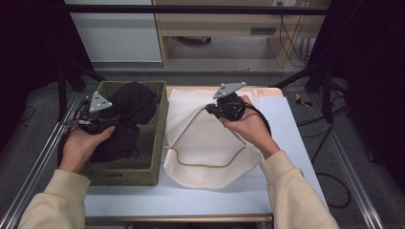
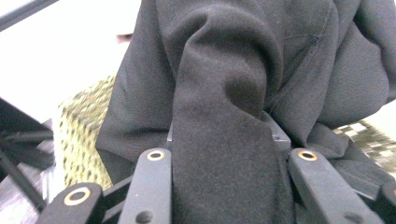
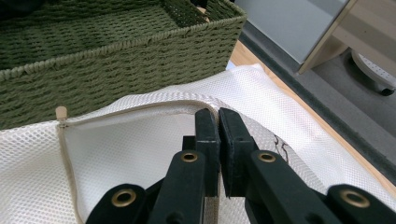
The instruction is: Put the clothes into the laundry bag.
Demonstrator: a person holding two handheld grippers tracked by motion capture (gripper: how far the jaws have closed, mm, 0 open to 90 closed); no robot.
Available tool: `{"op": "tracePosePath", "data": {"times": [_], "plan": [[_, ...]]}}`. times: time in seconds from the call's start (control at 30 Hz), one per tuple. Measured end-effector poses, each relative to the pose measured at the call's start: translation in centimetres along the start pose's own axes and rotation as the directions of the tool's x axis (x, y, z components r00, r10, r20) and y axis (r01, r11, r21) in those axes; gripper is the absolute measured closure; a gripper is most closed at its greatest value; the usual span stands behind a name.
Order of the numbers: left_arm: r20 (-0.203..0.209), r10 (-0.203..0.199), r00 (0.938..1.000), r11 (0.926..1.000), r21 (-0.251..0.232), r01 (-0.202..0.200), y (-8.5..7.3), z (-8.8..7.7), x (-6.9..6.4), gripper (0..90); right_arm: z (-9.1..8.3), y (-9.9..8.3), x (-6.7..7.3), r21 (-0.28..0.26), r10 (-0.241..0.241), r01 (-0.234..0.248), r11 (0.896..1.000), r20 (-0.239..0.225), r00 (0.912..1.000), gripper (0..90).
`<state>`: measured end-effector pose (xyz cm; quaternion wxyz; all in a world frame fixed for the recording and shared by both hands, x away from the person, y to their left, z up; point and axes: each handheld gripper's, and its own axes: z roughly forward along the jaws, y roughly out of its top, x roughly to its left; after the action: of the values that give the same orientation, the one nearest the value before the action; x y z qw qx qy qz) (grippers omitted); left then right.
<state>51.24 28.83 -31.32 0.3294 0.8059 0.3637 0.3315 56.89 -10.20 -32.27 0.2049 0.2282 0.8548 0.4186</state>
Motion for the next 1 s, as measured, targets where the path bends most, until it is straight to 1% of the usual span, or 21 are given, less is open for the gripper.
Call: {"op": "tracePosePath", "data": {"times": [0.03,0.1,0.2,0.23,0.27,0.3,0.33,0.37,0.4,0.43,0.57,0.67,0.77,0.83,0.9,0.97,1.0], "plan": [[0.0,0.0,1.0,1.0,0.0,0.0,0.0,0.0,0.0,64.4,0.0,0.0,0.0,0.0,0.0,0.0,1.0,0.0,1.0,87.1],[0.01,0.017,0.9998,0.9997,-0.016,-0.017,0.7,-0.7,-0.6,64.4,0.0,0.0,0.0,0.0,0.001,-0.001,1.0,-0.002,1.0,87.1],[0.039,0.041,0.9984,0.9974,-0.061,-0.038,1.8,-1.5,-1.8,64.4,-0.1,0.0,-0.1,-0.002,0.002,-0.002,1.0,-0.004,1.0,87.1],[0.048,0.052,0.9975,0.9961,-0.074,-0.049,2.2,-1.7,-2.4,64.4,-0.1,0.0,-0.1,0.0,0.004,-0.004,1.0,-0.005,1.0,87.1],[0.054,0.07,0.9961,0.9951,-0.073,-0.066,2.5,-1.9,-2.6,64.4,0.0,0.0,-0.1,0.0,0.006,-0.006,1.0,-0.008,1.0,87.1],[0.069,0.084,0.994,0.9931,-0.087,-0.078,3.1,-1.9,-3.1,64.4,0.0,0.0,-0.1,-0.001,0.008,-0.008,1.0,-0.01,0.9999,87.1],[0.069,0.084,0.994,0.9931,-0.087,-0.078,3.1,-1.9,-3.1,64.4,0.0,0.0,-0.1,-0.001,0.008,-0.008,1.0,-0.01,0.9999,87.1],[0.089,0.091,0.9919,0.9928,-0.087,-0.083,3.4,-1.8,-3.6,64.4,0.0,0.0,-0.1,0.0,0.007,-0.007,1.0,-0.012,0.9999,87.1],[0.089,0.091,0.9919,0.9928,-0.087,-0.083,3.4,-1.8,-3.6,64.4,0.0,0.0,-0.1,0.0,0.007,-0.007,1.0,-0.012,0.9999,87.1],[0.098,0.102,0.99,0.992,-0.084,-0.094,3.7,-1.5,-4.1,64.3,0.1,0.0,-0.1,0.0,0.007,-0.007,1.0,-0.014,0.9999,87.1],[0.108,0.111,0.9879,0.9911,-0.085,-0.102,3.9,-0.8,-4.5,64.3,0.1,0.0,-0.2,-0.002,0.016,-0.016,1.0,-0.021,0.9996,87.1],[0.121,0.124,0.9848,0.9901,-0.079,-0.115,4.0,-0.4,-4.8,64.3,0.1,0.0,-0.2,-0.001,0.018,-0.018,1.0,-0.023,0.9996,87.1],[0.135,0.147,0.9798,0.9874,-0.078,-0.138,4.2,-0.3,-5.4,64.2,0.2,-0.1,-0.4,0.0,0.023,-0.023,1.0,-0.029,0.9993,87.1],[0.145,0.157,0.9768,0.9856,-0.086,-0.146,4.4,-0.5,-5.9,64.2,0.2,-0.1,-0.4,-0.001,0.026,-0.026,1.0,-0.029,0.9992,87.1],[0.164,0.162,0.9731,0.9843,-0.097,-0.147,4.6,-0.7,-6.5,64.2,0.2,-0.1,-0.5,0.002,0.028,-0.028,1.0,-0.032,0.9991,87.2],[0.177,0.18,0.9677,0.9803,-0.114,-0.161,4.9,-1.0,-7.4,64.2,0.2,-0.2,-0.5,0.001,0.026,-0.026,1.0,-0.033,0.9991,87.2],[0.184,0.192,0.964,0.9777,-0.12,-0.172,5.1,-1.1,-7.9,64.2,0.2,-0.2,-0.5,0.002,0.032,-0.031,1.0,-0.033,0.999,87.2]]}}
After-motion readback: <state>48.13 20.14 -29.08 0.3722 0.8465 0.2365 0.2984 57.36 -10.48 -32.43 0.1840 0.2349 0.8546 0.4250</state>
